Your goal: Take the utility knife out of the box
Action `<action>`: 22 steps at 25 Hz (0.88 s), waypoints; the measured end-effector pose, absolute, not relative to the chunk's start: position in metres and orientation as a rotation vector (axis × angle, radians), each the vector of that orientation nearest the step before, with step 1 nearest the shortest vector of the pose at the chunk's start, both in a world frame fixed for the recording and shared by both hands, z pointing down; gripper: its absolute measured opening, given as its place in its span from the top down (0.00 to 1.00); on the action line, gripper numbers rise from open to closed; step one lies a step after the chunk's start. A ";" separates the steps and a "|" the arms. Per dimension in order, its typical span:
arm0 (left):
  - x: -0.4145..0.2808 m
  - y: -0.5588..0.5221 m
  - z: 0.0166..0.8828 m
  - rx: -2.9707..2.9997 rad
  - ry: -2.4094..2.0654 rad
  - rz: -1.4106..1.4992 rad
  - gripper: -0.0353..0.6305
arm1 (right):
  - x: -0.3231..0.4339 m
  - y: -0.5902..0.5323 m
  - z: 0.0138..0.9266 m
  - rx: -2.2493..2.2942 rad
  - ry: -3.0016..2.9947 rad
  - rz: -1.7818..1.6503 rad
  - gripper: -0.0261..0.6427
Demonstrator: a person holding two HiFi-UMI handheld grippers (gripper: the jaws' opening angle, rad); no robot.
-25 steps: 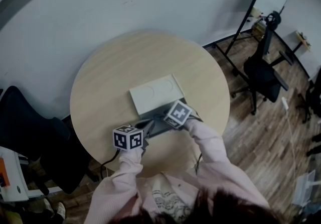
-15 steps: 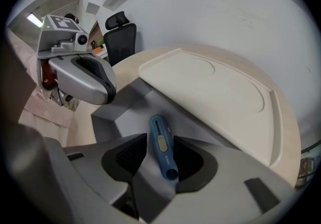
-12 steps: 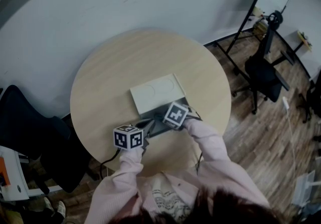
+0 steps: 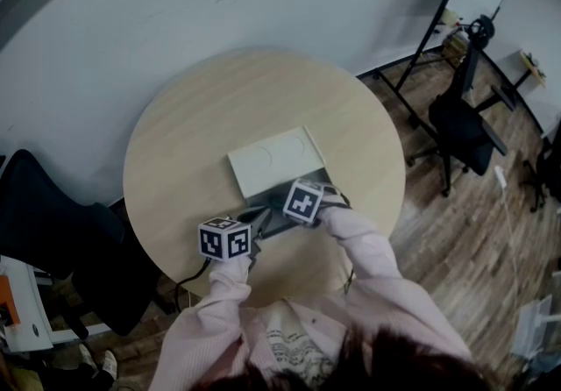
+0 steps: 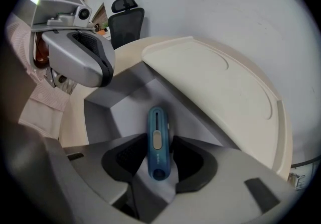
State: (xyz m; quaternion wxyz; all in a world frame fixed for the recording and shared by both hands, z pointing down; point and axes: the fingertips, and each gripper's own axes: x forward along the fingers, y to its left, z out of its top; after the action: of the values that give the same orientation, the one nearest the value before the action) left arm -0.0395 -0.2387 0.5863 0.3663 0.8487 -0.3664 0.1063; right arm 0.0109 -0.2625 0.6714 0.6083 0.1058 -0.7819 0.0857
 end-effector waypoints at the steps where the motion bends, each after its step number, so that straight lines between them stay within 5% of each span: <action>1: -0.040 -0.239 0.586 2.181 -0.943 0.273 0.94 | 0.009 -0.263 0.671 0.241 -1.813 0.194 0.68; 22: -0.039 -0.234 0.589 2.175 -0.938 0.279 0.94 | 0.003 -0.259 0.670 0.221 -1.843 0.180 0.75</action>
State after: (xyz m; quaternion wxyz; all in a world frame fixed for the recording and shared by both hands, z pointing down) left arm -0.0393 -0.2337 0.5890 0.3695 0.8474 -0.3654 0.1087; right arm 0.0030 -0.2593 0.6699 0.5957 0.0952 -0.7937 0.0775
